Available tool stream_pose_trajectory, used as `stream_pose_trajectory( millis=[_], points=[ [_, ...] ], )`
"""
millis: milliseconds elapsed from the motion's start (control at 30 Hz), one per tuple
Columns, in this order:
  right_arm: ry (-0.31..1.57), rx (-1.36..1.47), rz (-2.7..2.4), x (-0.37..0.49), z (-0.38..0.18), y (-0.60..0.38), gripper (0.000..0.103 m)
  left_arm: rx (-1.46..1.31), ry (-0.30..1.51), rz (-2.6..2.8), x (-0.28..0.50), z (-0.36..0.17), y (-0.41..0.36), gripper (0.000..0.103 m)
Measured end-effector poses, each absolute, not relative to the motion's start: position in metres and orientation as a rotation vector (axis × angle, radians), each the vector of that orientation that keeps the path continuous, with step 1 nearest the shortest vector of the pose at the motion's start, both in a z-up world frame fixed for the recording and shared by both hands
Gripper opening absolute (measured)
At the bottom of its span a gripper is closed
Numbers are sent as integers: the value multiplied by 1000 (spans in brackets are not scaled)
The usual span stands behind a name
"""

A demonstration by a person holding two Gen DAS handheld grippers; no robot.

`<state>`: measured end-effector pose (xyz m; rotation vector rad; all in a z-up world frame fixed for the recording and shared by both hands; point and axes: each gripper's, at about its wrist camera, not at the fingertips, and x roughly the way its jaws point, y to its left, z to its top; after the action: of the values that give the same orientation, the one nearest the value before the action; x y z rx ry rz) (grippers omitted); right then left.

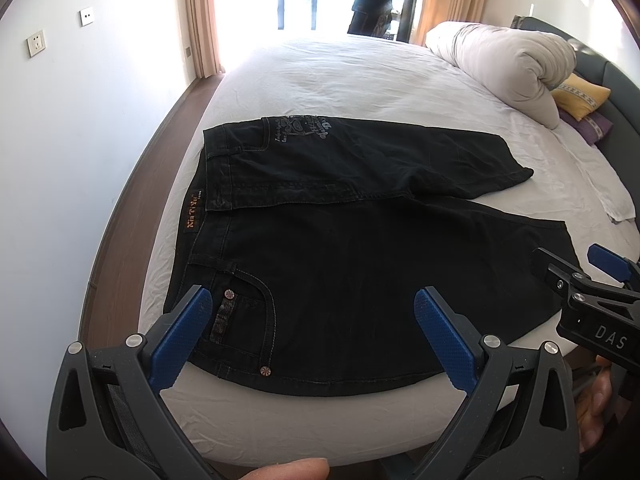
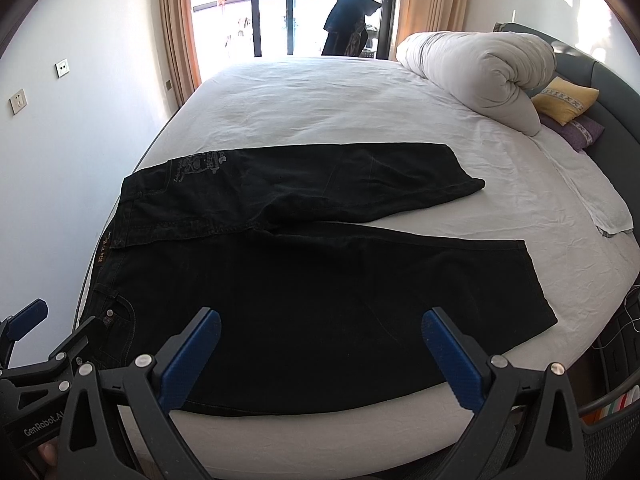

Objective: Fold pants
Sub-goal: 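Move the left tool to the jeans waistband while the right tool reaches the waistband corner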

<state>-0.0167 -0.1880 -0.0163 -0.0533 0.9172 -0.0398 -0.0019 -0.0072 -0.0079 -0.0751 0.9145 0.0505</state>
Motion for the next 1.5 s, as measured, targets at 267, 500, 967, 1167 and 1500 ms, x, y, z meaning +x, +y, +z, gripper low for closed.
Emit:
stream_pose_trajectory(
  millis=[267, 500, 967, 1167, 1500],
  points=[
    [938, -82, -26, 2, -23, -197, 103, -7, 887, -12, 35, -13, 5, 103],
    [895, -169, 198, 78, -21, -226, 103, 80, 892, -175, 149, -12, 44, 103],
    [910, -425, 512, 235, -44, -233, 90, 290, 1171, -356, 376, -77, 85, 102],
    [943, -417, 575, 266, -65, -231, 78, 294, 1282, -417, 417, -107, 90, 77],
    [966, -458, 684, 313, -73, -202, 73, 245, 1385, -438, 435, -141, 100, 65]
  ],
)
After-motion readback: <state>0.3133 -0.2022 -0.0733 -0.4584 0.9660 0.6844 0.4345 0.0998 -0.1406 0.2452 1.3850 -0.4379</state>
